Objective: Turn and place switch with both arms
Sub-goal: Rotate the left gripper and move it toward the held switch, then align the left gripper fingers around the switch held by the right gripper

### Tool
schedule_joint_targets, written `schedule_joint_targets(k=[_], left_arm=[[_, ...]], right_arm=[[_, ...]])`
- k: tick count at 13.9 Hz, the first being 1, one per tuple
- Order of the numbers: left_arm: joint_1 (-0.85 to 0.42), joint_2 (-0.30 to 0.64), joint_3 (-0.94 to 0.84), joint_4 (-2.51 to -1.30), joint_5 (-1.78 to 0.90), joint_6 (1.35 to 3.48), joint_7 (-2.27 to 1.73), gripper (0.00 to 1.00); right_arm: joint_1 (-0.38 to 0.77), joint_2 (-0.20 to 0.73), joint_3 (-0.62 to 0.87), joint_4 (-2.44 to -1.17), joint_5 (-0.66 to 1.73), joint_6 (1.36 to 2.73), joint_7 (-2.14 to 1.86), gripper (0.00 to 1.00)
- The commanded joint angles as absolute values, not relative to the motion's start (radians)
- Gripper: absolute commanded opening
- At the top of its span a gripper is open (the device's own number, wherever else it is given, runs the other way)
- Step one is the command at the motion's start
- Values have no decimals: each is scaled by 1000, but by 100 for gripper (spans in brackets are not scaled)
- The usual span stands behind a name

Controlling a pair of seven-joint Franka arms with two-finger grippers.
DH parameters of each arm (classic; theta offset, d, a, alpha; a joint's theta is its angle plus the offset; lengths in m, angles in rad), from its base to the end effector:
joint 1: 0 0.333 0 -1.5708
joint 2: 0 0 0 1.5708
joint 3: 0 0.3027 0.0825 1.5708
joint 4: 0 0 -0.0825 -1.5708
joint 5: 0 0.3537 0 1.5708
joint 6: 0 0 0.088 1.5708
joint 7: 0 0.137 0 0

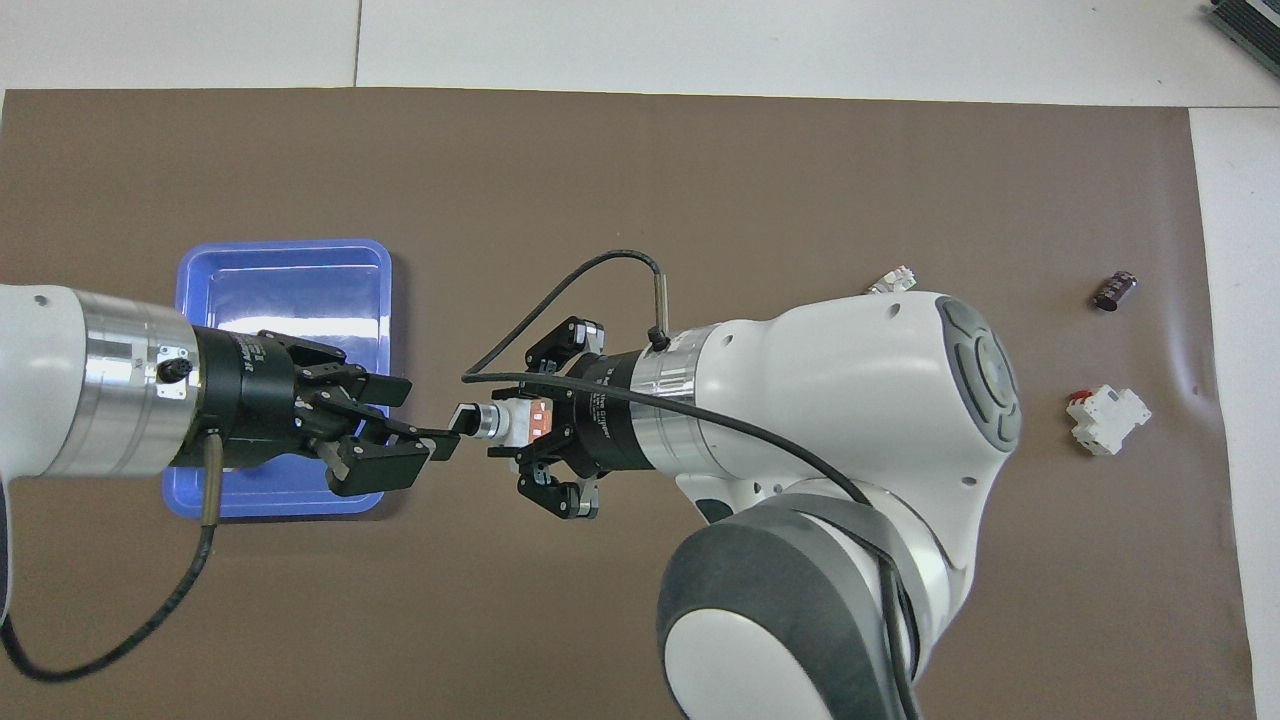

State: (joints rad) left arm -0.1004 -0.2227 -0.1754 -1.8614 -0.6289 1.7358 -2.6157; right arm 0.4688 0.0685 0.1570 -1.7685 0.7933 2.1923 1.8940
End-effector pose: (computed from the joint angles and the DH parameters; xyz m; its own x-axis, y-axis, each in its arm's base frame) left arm 0.4362 -0.2057 0.5955 -0.7579 0.5593 -0.3358 0.6509 0.6136 -0.4470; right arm 0.4632 0.3847 0.5363 -0.0655 -0.6958 -0.7153 -0.9978 0.0389 0.0535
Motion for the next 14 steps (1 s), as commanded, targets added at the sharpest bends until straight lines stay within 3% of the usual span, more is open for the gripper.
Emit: schedule_joint_targets(k=[1, 12, 14], left_arm=[[-117, -247, -167, -1890, -649, 1759, -2629, 66], [-153, -252, -169, -1896, -663, 1784, -2602, 56], [-152, -252, -169, -1899, -663, 1786, -2600, 42]], right_arm=[[465, 63, 166, -1773, 799, 2209, 1908, 0], [465, 61, 166, -1775, 798, 2207, 1910, 0], [465, 61, 166, -1775, 798, 2207, 1910, 0]])
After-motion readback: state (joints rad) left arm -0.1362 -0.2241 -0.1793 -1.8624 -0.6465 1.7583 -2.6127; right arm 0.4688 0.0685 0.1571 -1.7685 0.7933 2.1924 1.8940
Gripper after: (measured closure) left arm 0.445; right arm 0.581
